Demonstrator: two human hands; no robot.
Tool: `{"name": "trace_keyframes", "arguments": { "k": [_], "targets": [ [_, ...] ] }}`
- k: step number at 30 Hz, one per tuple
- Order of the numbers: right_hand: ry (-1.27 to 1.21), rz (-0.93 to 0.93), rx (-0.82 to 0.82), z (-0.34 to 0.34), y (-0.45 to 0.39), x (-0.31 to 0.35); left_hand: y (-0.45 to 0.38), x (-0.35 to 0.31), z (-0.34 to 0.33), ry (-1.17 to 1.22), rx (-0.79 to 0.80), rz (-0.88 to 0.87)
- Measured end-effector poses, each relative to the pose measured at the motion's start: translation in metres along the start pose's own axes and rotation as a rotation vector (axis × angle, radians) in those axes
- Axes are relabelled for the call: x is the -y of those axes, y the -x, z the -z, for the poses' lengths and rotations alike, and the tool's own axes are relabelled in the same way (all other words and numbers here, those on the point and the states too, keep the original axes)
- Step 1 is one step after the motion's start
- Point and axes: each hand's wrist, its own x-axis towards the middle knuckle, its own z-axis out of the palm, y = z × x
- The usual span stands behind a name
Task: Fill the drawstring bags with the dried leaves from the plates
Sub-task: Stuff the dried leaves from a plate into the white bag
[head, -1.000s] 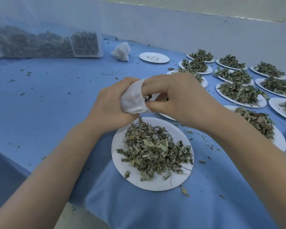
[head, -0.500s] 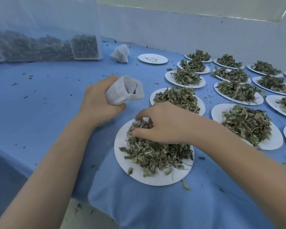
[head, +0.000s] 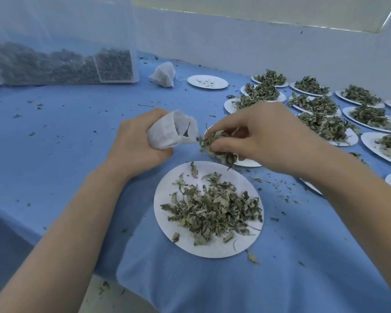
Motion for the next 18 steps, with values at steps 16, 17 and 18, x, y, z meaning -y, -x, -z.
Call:
{"name": "trace_keyframes", "arguments": {
  "k": [16, 17, 18],
  "targets": [
    [0.288, 0.017, 0.059, -0.007, -0.019, 0.017, 0.003, -0.017, -0.011, -0.066, -0.048, -0.297],
    [0.236, 0.009, 0.041, -0.007, -0.019, 0.016, 0.003, -0.018, -0.011, -0.071, -0.050, -0.299],
    [0.160, -0.009, 0.015, -0.007, -0.019, 0.015, 0.003, -0.018, -0.011, -0.075, -0.053, -0.299]
  ]
}}
